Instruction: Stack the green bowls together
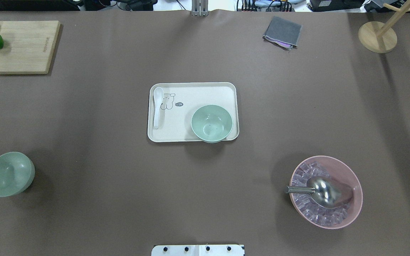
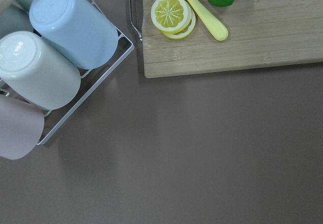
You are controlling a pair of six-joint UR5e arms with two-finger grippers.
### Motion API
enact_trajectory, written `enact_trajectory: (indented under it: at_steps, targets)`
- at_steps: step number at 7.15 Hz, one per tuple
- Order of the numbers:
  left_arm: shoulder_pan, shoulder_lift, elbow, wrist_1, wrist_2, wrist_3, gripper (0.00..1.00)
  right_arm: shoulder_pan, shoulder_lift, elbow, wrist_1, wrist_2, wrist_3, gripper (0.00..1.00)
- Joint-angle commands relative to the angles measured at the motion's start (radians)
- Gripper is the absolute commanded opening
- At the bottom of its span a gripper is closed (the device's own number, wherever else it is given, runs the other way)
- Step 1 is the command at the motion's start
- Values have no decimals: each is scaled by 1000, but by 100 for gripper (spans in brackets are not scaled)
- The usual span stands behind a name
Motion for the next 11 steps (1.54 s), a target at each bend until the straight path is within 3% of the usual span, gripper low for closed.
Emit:
enact_trajectory:
  at_steps: [1, 2, 4, 5, 6, 9, 11]
  targets:
    - [67, 1, -15, -7, -58, -51, 98, 0, -2, 3, 0, 0, 3, 100]
    - [136, 33, -57, -52, -92, -187, 98, 0, -5, 3, 0, 0, 6, 100]
    - [292, 189, -169, -311, -95, -488, 98, 0, -5, 3, 0, 0, 5, 100]
    - [352, 255, -168, -472, -97, -581, 98, 0, -3, 1, 0, 0, 5, 100]
    - [425, 269, -167, -555, -95, -664, 98, 0, -3, 0, 0, 0, 5, 100]
    - [523, 267, -167, -574, -95, -710, 97, 0, -3, -5, -1, 1, 5, 100]
    - [527, 267, -164, -579, -95, -710, 94, -2, -19, -63, 0, 0, -3, 100]
